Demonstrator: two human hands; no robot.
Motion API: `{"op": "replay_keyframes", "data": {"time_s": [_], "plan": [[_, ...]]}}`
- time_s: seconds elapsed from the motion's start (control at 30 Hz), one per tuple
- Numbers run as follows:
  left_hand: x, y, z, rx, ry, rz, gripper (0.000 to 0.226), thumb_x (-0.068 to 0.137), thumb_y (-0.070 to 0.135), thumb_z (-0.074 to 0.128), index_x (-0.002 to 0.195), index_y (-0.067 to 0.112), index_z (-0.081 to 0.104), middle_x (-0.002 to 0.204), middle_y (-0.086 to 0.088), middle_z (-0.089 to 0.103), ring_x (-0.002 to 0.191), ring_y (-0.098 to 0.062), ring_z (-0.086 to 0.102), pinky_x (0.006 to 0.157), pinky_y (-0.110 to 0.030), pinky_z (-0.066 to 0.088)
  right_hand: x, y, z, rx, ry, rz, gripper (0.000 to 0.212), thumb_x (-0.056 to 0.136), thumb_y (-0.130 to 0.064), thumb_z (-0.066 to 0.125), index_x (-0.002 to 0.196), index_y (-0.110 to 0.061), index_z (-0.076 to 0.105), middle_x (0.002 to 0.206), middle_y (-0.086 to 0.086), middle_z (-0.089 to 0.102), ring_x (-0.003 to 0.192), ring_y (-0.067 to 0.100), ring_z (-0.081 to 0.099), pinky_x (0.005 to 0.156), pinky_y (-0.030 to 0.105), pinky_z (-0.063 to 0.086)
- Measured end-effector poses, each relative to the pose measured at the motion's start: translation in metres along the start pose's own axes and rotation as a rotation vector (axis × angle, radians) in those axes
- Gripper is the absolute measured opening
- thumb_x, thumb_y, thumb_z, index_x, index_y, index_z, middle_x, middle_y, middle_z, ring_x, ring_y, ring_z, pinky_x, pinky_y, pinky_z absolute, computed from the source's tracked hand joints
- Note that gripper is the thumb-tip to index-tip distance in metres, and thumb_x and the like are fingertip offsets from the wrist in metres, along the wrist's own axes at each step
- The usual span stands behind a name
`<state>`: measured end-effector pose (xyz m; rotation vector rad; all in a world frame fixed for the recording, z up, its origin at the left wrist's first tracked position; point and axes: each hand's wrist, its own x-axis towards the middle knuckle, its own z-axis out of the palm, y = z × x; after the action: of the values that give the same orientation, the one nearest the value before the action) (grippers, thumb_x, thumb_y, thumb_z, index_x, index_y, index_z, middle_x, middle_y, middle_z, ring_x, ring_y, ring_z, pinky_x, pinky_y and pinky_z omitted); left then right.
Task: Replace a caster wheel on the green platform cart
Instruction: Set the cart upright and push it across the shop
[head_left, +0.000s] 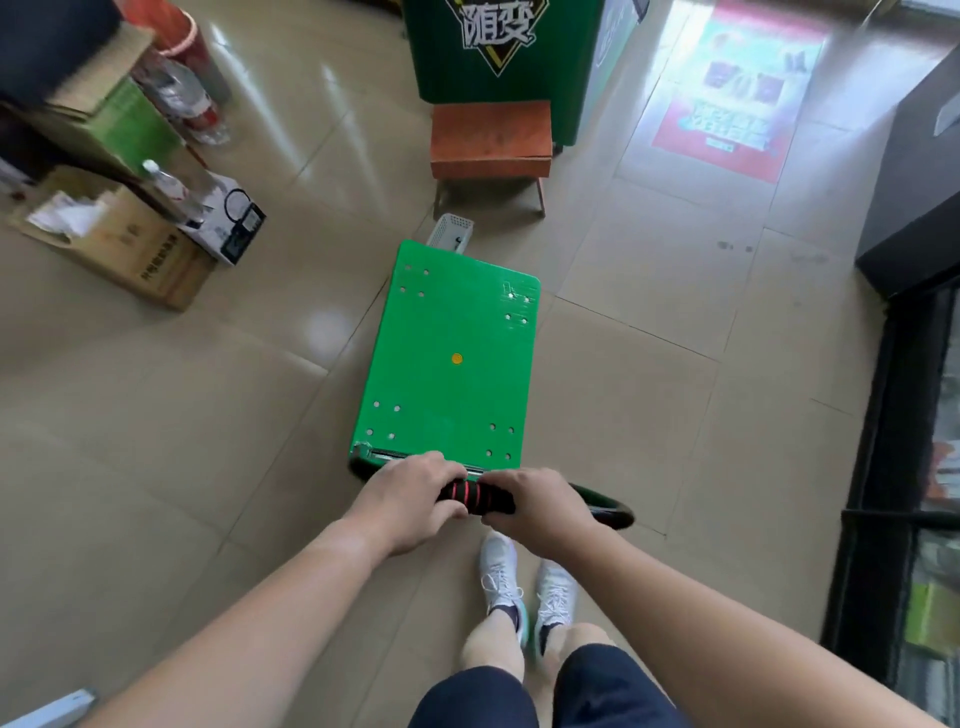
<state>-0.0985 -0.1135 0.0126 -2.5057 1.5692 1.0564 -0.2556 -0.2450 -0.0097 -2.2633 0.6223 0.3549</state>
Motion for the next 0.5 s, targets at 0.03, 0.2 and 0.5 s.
{"op": "replay_keyframes", "data": {"time_s": [0.03,0.2,0.5], "plan": [[-0.003,-0.005,-0.001,-0.002,0.004,-0.035,0.046,0.098,0.049,0.063,0.138,0.028,0.058,0.123,0.0,0.062,0.116,-0.026,0.059,0.102,-0.039,0.044,0.005,-0.008,0.005,-0.007,0.0,-0.017,0.027,0.084,-0.034,0.065,0.111,-0.031,0.068,0.094,0.0,0.073,0.087,0.025,0.065,0.071,0.034,0.05],[-0.026,-0.059,0.004,-0.036,0.048,-0.206,0.04,0.098,0.037,0.067,0.136,0.026,0.06,0.123,-0.001,0.062,0.117,-0.028,0.055,0.107,-0.04,0.041,0.014,-0.022,0.018,-0.081,-0.083,-0.013,0.03,0.086,-0.033,0.063,0.116,-0.031,0.065,0.099,0.0,0.071,0.092,0.026,0.066,0.071,0.033,0.052],[-0.053,-0.184,0.01,-0.179,0.107,-0.325,0.023,0.093,0.015,0.072,0.113,0.026,0.066,0.102,0.004,0.056,0.102,-0.028,0.061,0.094,-0.043,0.049,0.032,-0.056,0.047,-0.132,-0.13,0.071,0.031,0.095,-0.024,0.06,0.127,-0.024,0.062,0.114,0.008,0.068,0.103,0.032,0.063,0.081,0.037,0.054]]}}
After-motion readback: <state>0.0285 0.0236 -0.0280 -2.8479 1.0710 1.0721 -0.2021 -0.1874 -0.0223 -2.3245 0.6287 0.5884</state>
